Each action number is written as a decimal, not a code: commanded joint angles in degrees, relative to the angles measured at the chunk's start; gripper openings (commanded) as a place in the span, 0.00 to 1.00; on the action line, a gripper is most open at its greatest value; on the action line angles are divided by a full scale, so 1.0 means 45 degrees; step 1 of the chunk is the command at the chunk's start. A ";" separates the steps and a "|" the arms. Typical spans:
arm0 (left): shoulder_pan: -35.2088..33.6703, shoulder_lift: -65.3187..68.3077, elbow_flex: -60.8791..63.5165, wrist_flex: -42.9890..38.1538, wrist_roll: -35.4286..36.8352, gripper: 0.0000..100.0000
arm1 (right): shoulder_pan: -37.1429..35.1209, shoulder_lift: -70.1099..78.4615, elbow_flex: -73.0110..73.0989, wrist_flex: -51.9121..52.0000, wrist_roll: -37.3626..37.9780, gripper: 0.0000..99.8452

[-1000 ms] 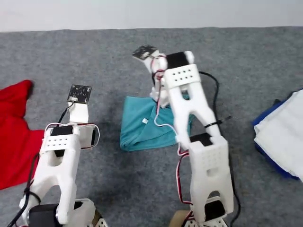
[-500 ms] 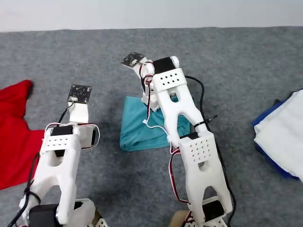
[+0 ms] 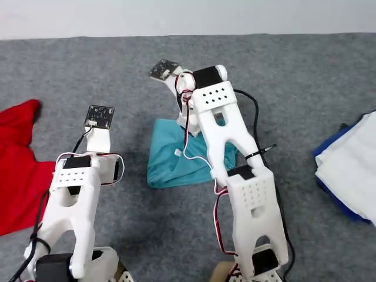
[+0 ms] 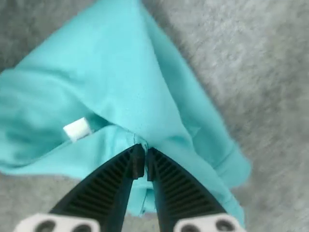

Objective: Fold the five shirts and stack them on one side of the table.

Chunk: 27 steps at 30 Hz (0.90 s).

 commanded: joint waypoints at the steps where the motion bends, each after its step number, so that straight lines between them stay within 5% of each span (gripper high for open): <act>1: 0.0039 -0.0391 -0.0049 -0.0215 0.0000 0.00 | 0.0107 -0.1748 0.0821 0.0498 0.0137 0.01; 9: 0.0039 -0.0391 -0.0049 -0.0215 0.0000 0.00 | 0.0029 -0.1905 0.0938 0.0498 0.0000 0.14; 27: 0.0039 -0.0488 0.0107 -0.0234 0.0000 0.00 | -0.0244 -0.0498 0.0918 -0.0361 -0.0371 0.14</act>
